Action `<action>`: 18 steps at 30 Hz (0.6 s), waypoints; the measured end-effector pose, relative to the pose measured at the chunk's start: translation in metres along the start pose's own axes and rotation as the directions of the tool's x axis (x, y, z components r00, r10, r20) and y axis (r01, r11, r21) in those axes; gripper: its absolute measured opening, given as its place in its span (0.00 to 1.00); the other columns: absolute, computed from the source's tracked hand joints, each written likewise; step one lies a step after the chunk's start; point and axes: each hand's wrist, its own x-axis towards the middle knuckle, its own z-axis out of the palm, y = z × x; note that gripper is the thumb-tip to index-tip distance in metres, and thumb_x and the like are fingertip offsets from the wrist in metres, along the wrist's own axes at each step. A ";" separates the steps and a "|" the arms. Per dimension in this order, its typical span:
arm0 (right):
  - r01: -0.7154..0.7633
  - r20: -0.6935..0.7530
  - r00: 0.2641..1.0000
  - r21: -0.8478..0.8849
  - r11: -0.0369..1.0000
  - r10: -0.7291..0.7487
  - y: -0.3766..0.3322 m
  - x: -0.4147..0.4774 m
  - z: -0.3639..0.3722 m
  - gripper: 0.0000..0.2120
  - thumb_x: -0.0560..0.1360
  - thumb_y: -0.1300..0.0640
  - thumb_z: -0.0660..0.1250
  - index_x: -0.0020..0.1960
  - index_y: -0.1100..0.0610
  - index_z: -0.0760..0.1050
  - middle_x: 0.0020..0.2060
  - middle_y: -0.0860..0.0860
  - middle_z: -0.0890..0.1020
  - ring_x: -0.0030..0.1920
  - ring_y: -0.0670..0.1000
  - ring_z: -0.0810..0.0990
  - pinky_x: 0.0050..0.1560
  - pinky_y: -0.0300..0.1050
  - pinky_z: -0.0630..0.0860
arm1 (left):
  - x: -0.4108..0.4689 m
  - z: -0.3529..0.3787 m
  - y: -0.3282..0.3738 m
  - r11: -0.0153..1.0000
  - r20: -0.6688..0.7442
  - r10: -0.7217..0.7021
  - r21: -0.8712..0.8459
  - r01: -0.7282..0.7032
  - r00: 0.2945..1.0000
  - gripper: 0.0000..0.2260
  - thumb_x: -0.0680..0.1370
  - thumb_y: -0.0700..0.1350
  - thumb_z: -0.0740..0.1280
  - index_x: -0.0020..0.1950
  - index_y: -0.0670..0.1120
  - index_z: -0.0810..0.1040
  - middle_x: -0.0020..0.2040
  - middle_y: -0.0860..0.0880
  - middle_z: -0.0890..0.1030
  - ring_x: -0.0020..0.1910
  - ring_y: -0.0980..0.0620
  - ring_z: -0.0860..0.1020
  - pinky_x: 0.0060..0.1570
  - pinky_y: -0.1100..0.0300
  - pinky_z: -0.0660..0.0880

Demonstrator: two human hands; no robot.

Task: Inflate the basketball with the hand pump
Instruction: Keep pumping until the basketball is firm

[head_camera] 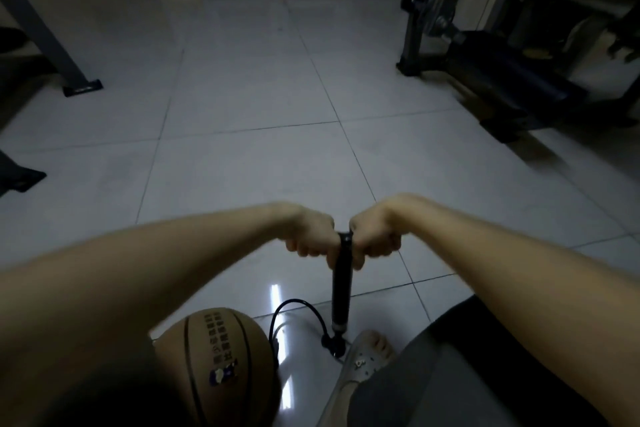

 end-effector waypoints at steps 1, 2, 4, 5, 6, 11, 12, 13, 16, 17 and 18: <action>0.016 -0.022 1.000 0.008 1.000 -0.015 -0.005 -0.015 -0.011 0.13 0.75 0.61 0.71 0.35 0.55 0.70 0.25 0.49 0.65 0.24 0.48 0.60 0.25 0.38 0.57 | -0.015 -0.013 0.004 1.000 -0.004 0.016 -0.021 -0.016 1.000 0.15 0.73 0.42 0.72 0.31 0.48 0.69 0.27 0.51 0.64 0.24 0.52 0.59 0.28 0.60 0.54; 0.030 -0.044 0.999 0.023 0.999 -0.029 -0.008 -0.032 -0.022 0.15 0.75 0.61 0.71 0.33 0.55 0.69 0.24 0.49 0.64 0.23 0.48 0.59 0.25 0.38 0.56 | -0.031 -0.026 0.009 0.999 -0.007 0.033 -0.036 -0.033 0.999 0.17 0.74 0.41 0.71 0.30 0.49 0.67 0.26 0.51 0.63 0.24 0.52 0.59 0.28 0.60 0.52; 0.054 -0.080 0.996 0.049 0.997 -0.050 -0.011 -0.063 -0.042 0.17 0.75 0.61 0.71 0.32 0.54 0.67 0.25 0.49 0.62 0.24 0.48 0.57 0.26 0.39 0.54 | -0.055 -0.050 0.021 0.997 -0.011 0.064 -0.043 -0.064 0.998 0.20 0.75 0.40 0.70 0.29 0.51 0.63 0.27 0.51 0.59 0.26 0.52 0.56 0.28 0.60 0.50; 0.063 -0.093 0.994 0.055 0.997 -0.057 -0.011 -0.073 -0.049 0.18 0.75 0.61 0.71 0.32 0.53 0.66 0.25 0.50 0.62 0.25 0.49 0.56 0.27 0.40 0.53 | -0.063 -0.059 0.025 0.996 -0.014 0.078 -0.035 -0.078 0.997 0.21 0.75 0.40 0.70 0.29 0.51 0.62 0.28 0.51 0.58 0.26 0.51 0.55 0.27 0.60 0.50; 0.071 -0.103 0.993 0.058 0.996 -0.065 -0.011 -0.079 -0.052 0.18 0.75 0.61 0.71 0.32 0.53 0.66 0.26 0.50 0.61 0.26 0.49 0.56 0.28 0.41 0.52 | -0.066 -0.063 0.028 0.996 -0.017 0.089 -0.025 -0.089 0.996 0.21 0.75 0.40 0.70 0.30 0.52 0.61 0.29 0.51 0.58 0.27 0.51 0.54 0.27 0.59 0.50; 0.025 -0.105 0.994 0.035 0.999 -0.022 0.003 -0.046 -0.022 0.08 0.74 0.64 0.70 0.39 0.57 0.72 0.25 0.50 0.63 0.25 0.49 0.58 0.28 0.41 0.54 | -0.029 -0.035 0.022 0.998 0.024 0.061 0.008 -0.061 0.998 0.19 0.74 0.38 0.69 0.30 0.50 0.64 0.27 0.51 0.59 0.26 0.51 0.55 0.28 0.59 0.50; 0.028 -0.111 0.994 0.044 0.999 -0.023 0.006 -0.035 -0.015 0.07 0.73 0.64 0.70 0.41 0.58 0.73 0.25 0.50 0.64 0.26 0.49 0.58 0.28 0.42 0.55 | -0.018 -0.028 0.019 0.998 0.025 0.062 0.004 -0.062 0.998 0.18 0.74 0.37 0.69 0.30 0.49 0.65 0.27 0.51 0.59 0.26 0.51 0.55 0.28 0.59 0.50; 0.035 -0.117 0.993 0.055 0.998 -0.028 0.010 -0.026 -0.010 0.06 0.73 0.65 0.69 0.42 0.59 0.73 0.25 0.50 0.64 0.26 0.50 0.59 0.29 0.42 0.56 | -0.008 -0.022 0.017 0.998 0.021 0.068 -0.002 -0.068 0.997 0.17 0.73 0.37 0.69 0.31 0.49 0.65 0.27 0.51 0.60 0.26 0.51 0.55 0.28 0.59 0.51; 0.066 -0.134 0.990 0.089 0.994 -0.054 0.020 -0.006 -0.008 0.05 0.73 0.66 0.68 0.40 0.59 0.74 0.25 0.50 0.66 0.25 0.50 0.60 0.29 0.41 0.57 | 0.012 -0.017 0.010 0.995 0.016 0.091 -0.048 -0.090 0.996 0.15 0.73 0.36 0.69 0.31 0.48 0.67 0.26 0.50 0.61 0.25 0.51 0.56 0.28 0.59 0.52; 0.072 -0.128 0.990 0.097 0.993 -0.059 0.022 0.002 -0.008 0.04 0.73 0.66 0.68 0.41 0.60 0.75 0.25 0.51 0.66 0.25 0.50 0.61 0.28 0.41 0.58 | 0.019 -0.015 0.007 0.994 0.020 0.096 -0.059 -0.095 0.995 0.14 0.73 0.37 0.69 0.32 0.47 0.68 0.26 0.50 0.62 0.25 0.51 0.57 0.28 0.60 0.53; 0.076 -0.119 0.991 0.091 0.993 -0.065 0.023 0.009 -0.004 0.03 0.73 0.65 0.69 0.42 0.60 0.76 0.25 0.51 0.67 0.25 0.50 0.62 0.28 0.41 0.59 | 0.023 -0.011 0.003 0.994 0.015 0.093 -0.051 -0.092 0.996 0.13 0.73 0.37 0.70 0.32 0.47 0.70 0.26 0.50 0.63 0.25 0.51 0.58 0.28 0.60 0.54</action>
